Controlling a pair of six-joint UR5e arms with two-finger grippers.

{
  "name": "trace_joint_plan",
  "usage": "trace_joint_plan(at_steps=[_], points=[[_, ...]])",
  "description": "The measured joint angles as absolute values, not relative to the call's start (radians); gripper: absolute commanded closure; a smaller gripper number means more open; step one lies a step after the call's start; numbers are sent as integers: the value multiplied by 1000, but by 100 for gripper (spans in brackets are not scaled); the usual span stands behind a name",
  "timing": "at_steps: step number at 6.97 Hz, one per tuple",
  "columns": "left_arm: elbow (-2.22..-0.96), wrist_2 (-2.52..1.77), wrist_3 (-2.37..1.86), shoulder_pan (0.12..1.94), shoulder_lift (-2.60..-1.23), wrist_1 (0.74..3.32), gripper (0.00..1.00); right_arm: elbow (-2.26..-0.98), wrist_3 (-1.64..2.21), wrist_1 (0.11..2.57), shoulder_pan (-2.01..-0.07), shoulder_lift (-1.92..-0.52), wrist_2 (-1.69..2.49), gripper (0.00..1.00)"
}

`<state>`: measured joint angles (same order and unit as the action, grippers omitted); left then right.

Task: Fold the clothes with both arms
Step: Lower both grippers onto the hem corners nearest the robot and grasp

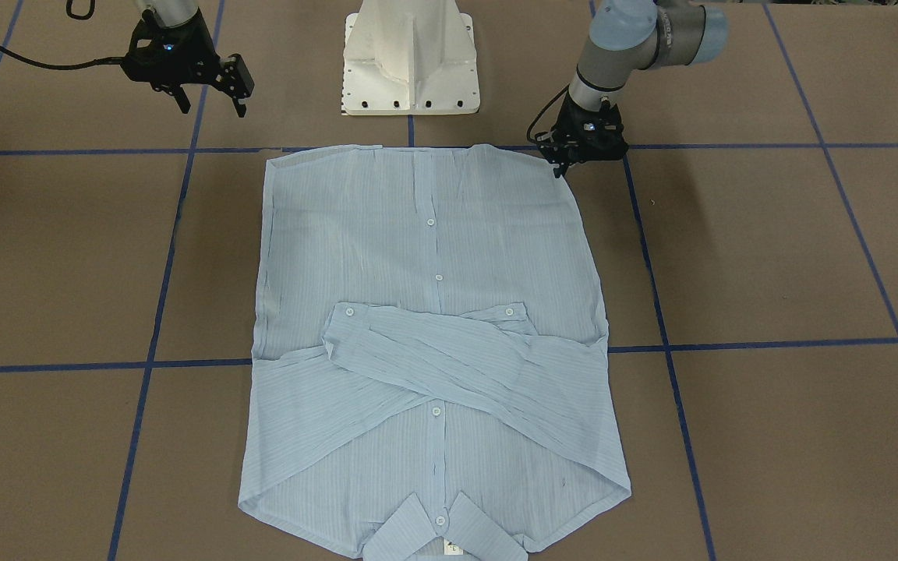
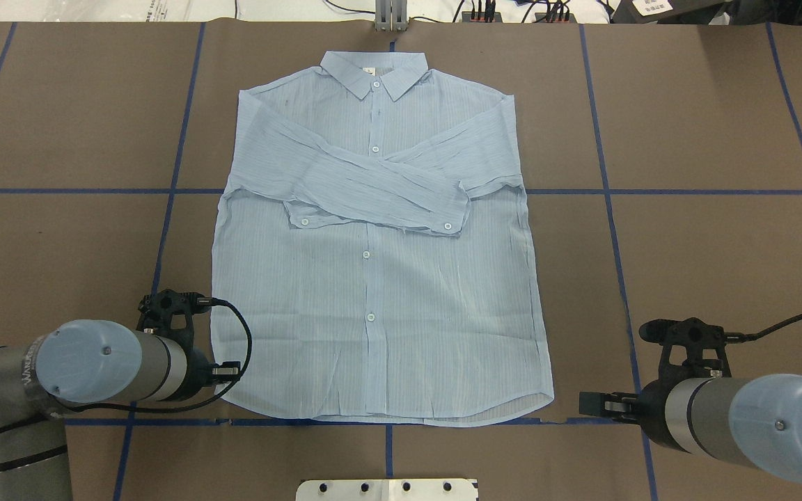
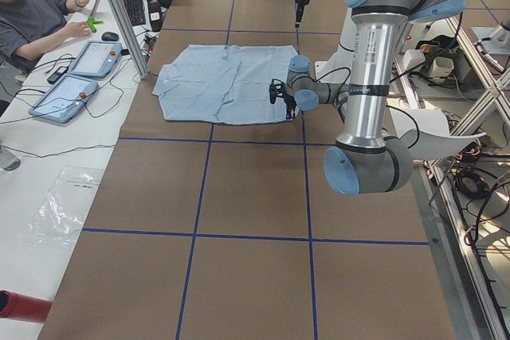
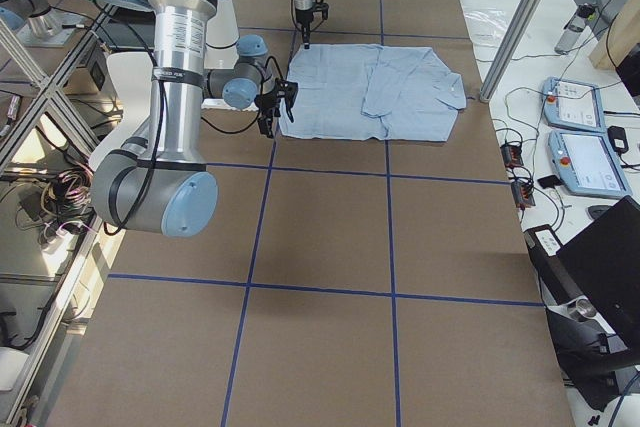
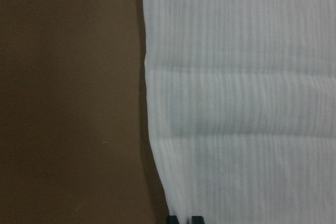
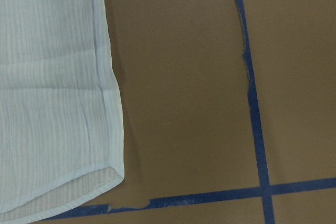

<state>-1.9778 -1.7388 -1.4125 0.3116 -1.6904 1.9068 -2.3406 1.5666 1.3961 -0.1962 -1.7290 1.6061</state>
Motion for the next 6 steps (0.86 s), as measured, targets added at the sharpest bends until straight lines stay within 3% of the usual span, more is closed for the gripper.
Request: trace_joint_plan(at_steps=[2,4,6], points=[[-1992,-1744,-1413,312,-1695,1907,100,-2307,1577,1345,-196,-1733,1589,4],[-2007,-1751,-1415,314,-1695,1909,100,-2226,1622,1202,-195,-1737,1563,26],[-2013,-1748,-1416,314,-1692,1915,100,-2200,1675,1161,-183,-1728,1543,31]])
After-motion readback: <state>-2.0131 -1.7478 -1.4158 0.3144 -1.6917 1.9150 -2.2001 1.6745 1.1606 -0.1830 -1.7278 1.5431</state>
